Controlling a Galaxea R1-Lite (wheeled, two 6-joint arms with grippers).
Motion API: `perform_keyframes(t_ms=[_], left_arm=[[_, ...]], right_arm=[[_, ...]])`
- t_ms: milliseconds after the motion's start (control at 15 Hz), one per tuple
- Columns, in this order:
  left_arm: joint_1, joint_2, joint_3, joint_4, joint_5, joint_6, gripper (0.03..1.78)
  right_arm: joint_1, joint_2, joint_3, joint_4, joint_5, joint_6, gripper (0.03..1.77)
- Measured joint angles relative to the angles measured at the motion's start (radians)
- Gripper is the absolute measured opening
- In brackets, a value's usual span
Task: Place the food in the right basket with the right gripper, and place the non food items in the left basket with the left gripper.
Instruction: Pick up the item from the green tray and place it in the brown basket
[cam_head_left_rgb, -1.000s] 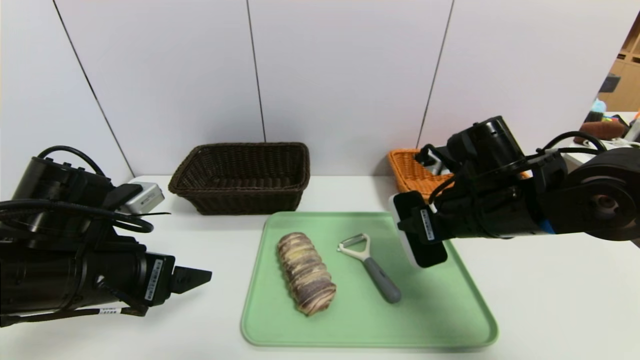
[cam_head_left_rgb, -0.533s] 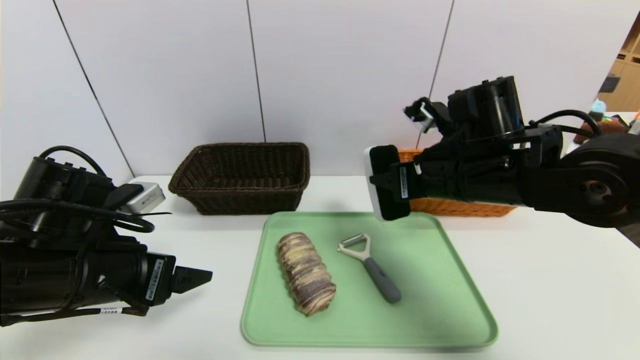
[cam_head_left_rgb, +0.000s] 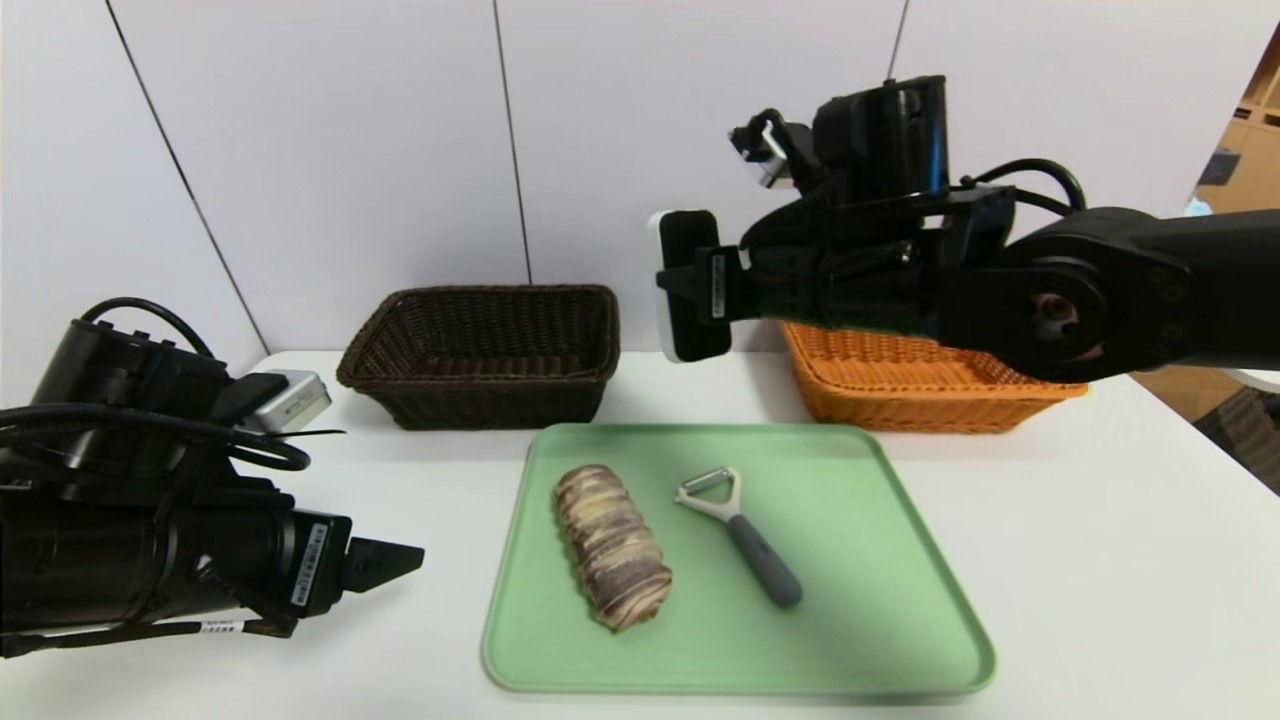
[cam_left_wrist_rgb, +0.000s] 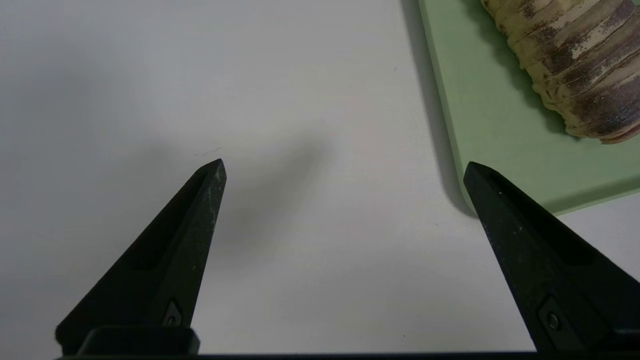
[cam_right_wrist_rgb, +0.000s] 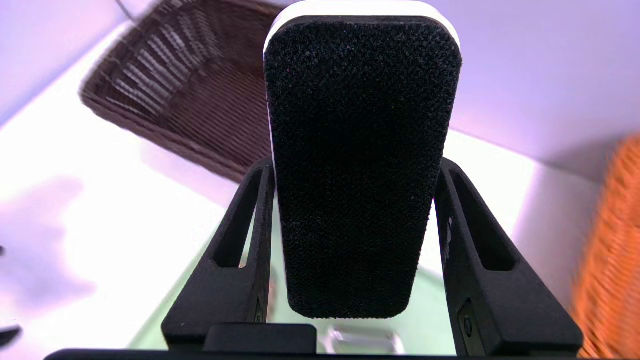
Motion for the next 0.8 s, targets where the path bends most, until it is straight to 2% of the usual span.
perform_keyframes(t_ms=[267, 667, 800], left_arm=[[0.000, 0.000, 0.001, 0.000, 0.001, -0.001, 1.69], [0.001, -0.003, 0.006, -0.001, 0.004, -0.004, 1.69], [0.001, -0.004, 0.011, -0.001, 0.004, -0.004, 1.69]], right_arm=[[0.038, 0.131, -0.155, -0.079, 0.021, -0.007, 0.92], [0.074, 0.310, -0.383, -0.094, 0.022, -0.023, 0.92], [0.086, 0.353, -0.414, -0.124, 0.044, -0.058, 0.92]])
